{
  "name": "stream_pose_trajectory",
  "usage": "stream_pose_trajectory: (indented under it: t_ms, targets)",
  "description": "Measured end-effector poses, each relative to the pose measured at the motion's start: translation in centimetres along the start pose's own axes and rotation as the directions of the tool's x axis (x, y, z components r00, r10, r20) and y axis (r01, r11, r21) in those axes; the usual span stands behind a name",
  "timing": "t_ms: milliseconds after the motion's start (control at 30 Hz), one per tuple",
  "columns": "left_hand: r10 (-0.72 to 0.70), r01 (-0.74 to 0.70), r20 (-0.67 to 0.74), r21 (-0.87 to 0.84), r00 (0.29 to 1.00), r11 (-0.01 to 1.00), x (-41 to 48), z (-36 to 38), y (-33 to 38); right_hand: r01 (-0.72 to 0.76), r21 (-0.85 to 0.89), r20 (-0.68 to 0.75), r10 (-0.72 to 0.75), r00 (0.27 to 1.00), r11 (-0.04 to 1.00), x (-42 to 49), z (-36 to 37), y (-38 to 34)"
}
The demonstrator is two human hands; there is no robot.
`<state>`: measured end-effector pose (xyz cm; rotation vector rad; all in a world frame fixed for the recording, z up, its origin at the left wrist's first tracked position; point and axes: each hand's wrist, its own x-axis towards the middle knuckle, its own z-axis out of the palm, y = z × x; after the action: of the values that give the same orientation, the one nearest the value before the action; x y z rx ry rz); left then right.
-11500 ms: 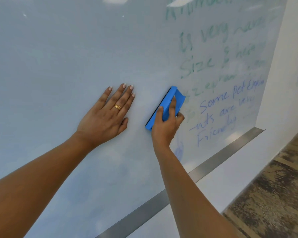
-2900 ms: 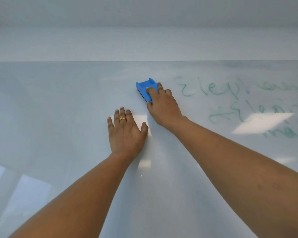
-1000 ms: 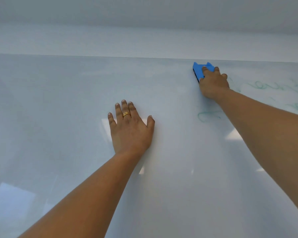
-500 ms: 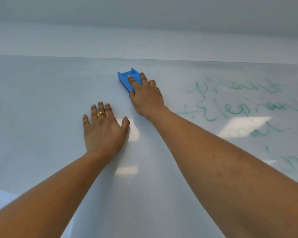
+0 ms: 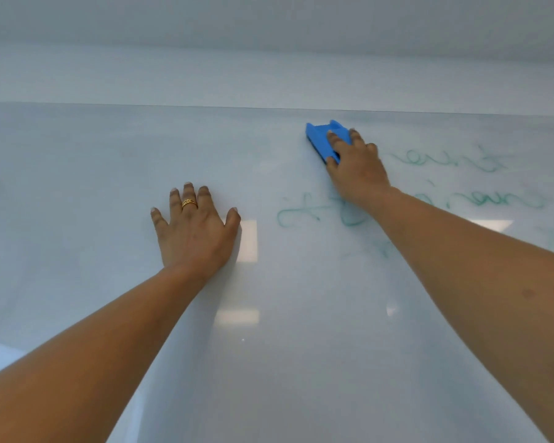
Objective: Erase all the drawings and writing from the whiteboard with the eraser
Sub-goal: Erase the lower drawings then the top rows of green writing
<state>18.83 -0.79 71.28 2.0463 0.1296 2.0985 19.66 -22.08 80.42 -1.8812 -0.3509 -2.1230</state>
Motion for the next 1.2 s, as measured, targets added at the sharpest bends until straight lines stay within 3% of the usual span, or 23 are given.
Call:
stream_pose_trajectory:
  t_ms: [167, 367, 767, 933, 1200]
  targets:
    - [-0.006, 0.006, -0.007, 0.025, 1.000, 1.000, -0.2, 0.3, 0.1, -0.155, 0.026, -0.014, 0.155, 0.988, 0.988, -0.2, -1.4, 5.0]
    - [-0.007, 0.007, -0.001, 0.034, 1.000, 0.999, -0.2, 0.2, 0.2, -0.222, 0.036, 0.011, 0.222, 0.975, 0.974, -0.7, -1.5, 3.6]
    - [-0.066, 0.067, 0.024, -0.012, 0.997, 0.998, 0.8, -1.0, 1.8, 0.170, 0.079, 0.111, -0.178, 0.978, 0.982, -1.8, 0.4, -4.7]
    - [0.068, -0.065, 0.058, -0.050, 0.996, 0.997, 1.2, -1.0, 5.4, 0.183, 0.112, 0.127, -0.197, 0.972, 0.977, -1.3, -0.2, -2.5]
    - [0.263, -0.259, 0.169, -0.045, 0.950, 0.965, 1.6, -0.5, 12.0, 0.033, 0.063, 0.089, -0.039, 0.995, 0.997, 0.6, -1.8, 4.4]
